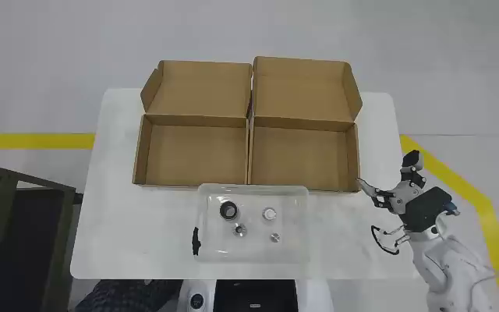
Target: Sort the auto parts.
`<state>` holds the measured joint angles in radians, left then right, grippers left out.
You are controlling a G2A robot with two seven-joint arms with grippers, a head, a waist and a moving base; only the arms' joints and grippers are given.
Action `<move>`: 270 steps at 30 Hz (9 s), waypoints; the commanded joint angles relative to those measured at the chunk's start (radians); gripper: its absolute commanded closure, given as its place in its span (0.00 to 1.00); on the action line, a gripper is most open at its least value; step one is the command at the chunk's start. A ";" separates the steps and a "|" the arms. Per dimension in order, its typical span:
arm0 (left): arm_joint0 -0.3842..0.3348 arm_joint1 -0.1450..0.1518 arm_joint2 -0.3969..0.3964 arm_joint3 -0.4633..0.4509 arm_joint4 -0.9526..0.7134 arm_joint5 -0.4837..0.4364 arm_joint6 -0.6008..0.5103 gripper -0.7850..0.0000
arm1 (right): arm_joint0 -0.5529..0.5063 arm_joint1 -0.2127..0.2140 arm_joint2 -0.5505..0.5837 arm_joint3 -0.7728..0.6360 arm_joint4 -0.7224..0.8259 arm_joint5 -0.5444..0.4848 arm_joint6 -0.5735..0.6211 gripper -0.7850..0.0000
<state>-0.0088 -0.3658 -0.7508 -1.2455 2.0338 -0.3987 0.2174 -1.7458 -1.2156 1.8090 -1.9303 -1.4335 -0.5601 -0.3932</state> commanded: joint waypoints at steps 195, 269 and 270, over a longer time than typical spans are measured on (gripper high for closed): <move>0.000 0.000 0.000 0.000 0.000 0.000 0.000 0.00 | 0.420 0.013 -0.569 0.171 0.500 0.063 0.060 1.00; 0.000 0.000 0.000 0.000 0.000 0.000 0.000 0.00 | 0.808 0.022 -0.678 0.409 0.318 -0.204 0.635 0.00; 0.000 0.000 0.000 0.000 0.000 0.000 0.000 0.00 | 0.796 0.025 -0.675 0.380 0.326 -0.217 0.647 0.00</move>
<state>-0.0088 -0.3658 -0.7508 -1.2455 2.0338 -0.3987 0.2174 -0.9390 -1.1933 1.1312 -1.5213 -1.1140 -0.7663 0.2424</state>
